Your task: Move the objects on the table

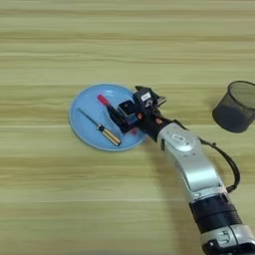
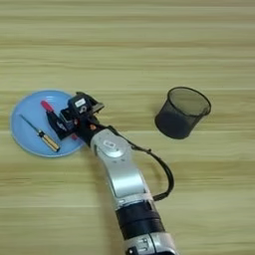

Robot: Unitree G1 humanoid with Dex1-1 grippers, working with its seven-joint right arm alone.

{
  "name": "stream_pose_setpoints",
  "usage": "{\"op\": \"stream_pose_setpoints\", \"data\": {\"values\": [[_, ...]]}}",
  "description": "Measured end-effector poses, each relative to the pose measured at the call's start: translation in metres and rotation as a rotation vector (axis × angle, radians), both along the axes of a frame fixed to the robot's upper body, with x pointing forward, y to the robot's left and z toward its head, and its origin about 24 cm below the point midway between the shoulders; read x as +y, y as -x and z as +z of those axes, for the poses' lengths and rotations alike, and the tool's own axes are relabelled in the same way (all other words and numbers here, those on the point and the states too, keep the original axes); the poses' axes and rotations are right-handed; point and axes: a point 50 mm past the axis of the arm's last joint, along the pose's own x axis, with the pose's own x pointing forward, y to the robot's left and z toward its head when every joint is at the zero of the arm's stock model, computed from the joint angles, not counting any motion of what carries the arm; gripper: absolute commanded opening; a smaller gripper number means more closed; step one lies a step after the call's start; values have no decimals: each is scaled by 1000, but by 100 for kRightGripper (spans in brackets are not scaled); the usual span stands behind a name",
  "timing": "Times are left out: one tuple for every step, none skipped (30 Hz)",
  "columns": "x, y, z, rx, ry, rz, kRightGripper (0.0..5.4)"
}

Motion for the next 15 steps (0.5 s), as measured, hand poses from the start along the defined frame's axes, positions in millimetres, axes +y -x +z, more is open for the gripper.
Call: {"op": "stream_pose_setpoints", "data": {"values": [[1, 2, 1, -2, -9, 3, 538], [2, 5, 1, 0, -18, 6, 538], [4, 7, 0, 10, -27, 7, 538], [5, 9, 0, 15, -35, 11, 538], [7, 11, -1, 21, -40, 18, 538], [8, 11, -2, 27, -42, 22, 538], [12, 13, -2, 35, -53, 35, 538], [15, 16, -3, 43, -67, 49, 538], [18, 18, -5, 56, -76, 62, 538], [22, 20, -6, 71, -87, 76, 538], [25, 22, -7, 78, -95, 87, 538], [28, 23, -8, 87, -101, 96, 538], [29, 24, -8, 93, -104, 102, 538], [31, 26, -8, 103, -120, 120, 538], [32, 27, -8, 104, -122, 123, 538]]}}
